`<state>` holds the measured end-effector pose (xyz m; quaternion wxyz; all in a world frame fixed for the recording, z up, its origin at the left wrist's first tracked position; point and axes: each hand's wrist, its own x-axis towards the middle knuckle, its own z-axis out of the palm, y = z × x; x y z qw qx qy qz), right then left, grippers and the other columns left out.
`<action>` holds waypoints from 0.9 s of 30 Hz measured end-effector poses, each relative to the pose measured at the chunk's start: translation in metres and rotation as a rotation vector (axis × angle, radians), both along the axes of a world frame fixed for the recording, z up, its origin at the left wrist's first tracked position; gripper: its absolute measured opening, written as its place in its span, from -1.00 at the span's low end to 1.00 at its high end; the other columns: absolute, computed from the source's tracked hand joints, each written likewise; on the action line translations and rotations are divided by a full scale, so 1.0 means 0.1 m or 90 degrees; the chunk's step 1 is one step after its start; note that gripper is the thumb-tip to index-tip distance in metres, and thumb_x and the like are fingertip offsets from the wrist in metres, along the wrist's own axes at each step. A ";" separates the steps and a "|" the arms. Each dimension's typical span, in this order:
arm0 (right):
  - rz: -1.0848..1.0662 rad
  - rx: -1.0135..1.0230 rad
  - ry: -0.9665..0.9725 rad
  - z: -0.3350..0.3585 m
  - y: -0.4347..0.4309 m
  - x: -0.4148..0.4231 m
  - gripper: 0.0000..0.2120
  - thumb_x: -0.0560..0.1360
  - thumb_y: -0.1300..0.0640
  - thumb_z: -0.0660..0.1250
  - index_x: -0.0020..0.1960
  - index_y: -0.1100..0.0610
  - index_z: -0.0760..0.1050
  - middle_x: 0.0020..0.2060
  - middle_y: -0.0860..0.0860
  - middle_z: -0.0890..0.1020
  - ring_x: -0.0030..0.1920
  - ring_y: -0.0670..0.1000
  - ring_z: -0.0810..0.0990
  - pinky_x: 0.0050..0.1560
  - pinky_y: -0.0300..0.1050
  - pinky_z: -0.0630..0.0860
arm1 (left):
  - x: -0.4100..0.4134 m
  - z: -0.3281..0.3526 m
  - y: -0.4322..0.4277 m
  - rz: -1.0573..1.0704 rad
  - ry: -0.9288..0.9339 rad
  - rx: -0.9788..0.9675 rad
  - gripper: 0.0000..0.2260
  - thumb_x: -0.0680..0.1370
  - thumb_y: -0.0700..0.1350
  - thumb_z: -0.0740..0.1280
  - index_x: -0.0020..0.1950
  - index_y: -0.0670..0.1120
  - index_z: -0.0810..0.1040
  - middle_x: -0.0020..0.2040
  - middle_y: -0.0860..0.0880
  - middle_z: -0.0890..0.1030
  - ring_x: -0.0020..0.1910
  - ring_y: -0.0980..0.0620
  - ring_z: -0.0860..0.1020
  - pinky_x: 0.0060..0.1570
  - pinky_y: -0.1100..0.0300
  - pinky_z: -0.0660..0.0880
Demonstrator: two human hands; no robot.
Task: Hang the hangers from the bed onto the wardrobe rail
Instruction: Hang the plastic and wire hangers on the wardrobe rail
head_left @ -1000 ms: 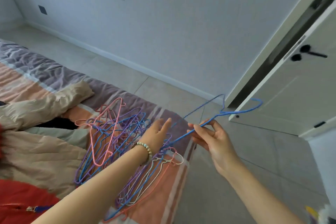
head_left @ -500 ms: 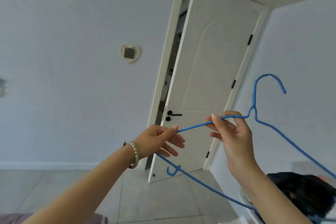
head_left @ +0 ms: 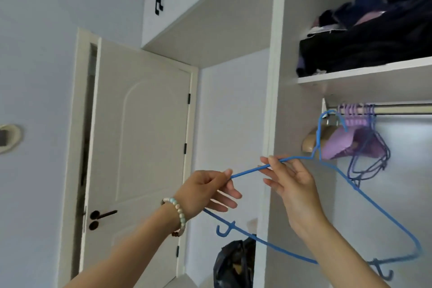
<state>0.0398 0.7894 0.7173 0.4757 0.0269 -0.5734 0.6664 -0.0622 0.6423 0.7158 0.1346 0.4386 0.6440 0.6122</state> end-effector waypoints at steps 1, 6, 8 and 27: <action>-0.007 0.005 0.001 0.03 0.15 0.07 -0.92 0.49 0.20 0.34 -0.06 0.11 0.45 -0.16 -0.01 0.72 -0.13 -0.04 0.69 -0.24 -0.30 0.56 | 0.08 0.04 0.20 -0.004 0.005 0.004 -0.67 0.58 0.04 0.17 -0.27 -0.13 0.51 -0.24 -0.03 0.69 -0.29 0.03 0.65 -0.26 0.22 0.59; -0.084 0.017 0.035 0.16 0.85 0.29 -0.70 0.46 0.24 0.39 0.13 0.13 0.38 -0.21 0.00 0.71 -0.23 -0.07 0.69 -0.25 -0.32 0.56 | 0.49 0.24 1.14 -0.010 -0.003 0.053 -0.67 0.60 0.01 0.17 -0.26 -0.14 0.51 -0.29 -0.02 0.67 -0.35 0.08 0.63 -0.30 0.26 0.58; -0.106 0.004 0.053 0.21 1.13 0.33 -0.63 0.45 0.26 0.40 0.18 0.14 0.34 -0.20 0.02 0.69 -0.27 -0.10 0.67 -0.13 -0.26 0.58 | 0.63 0.28 1.50 -0.009 -0.031 0.076 -0.68 0.60 0.00 0.17 -0.26 -0.12 0.51 -0.30 0.00 0.67 -0.37 0.10 0.62 -0.31 0.26 0.56; -0.237 0.071 -0.042 0.67 3.23 0.53 -0.48 0.53 0.25 0.31 0.45 0.24 0.25 -0.28 0.01 0.64 -0.44 -0.27 0.59 -0.28 -0.38 0.56 | 1.07 0.49 3.62 0.007 -0.062 0.053 -0.72 0.65 -0.11 0.06 0.14 -0.16 0.53 0.09 -0.11 0.58 -0.04 -0.04 0.54 -0.18 0.31 0.46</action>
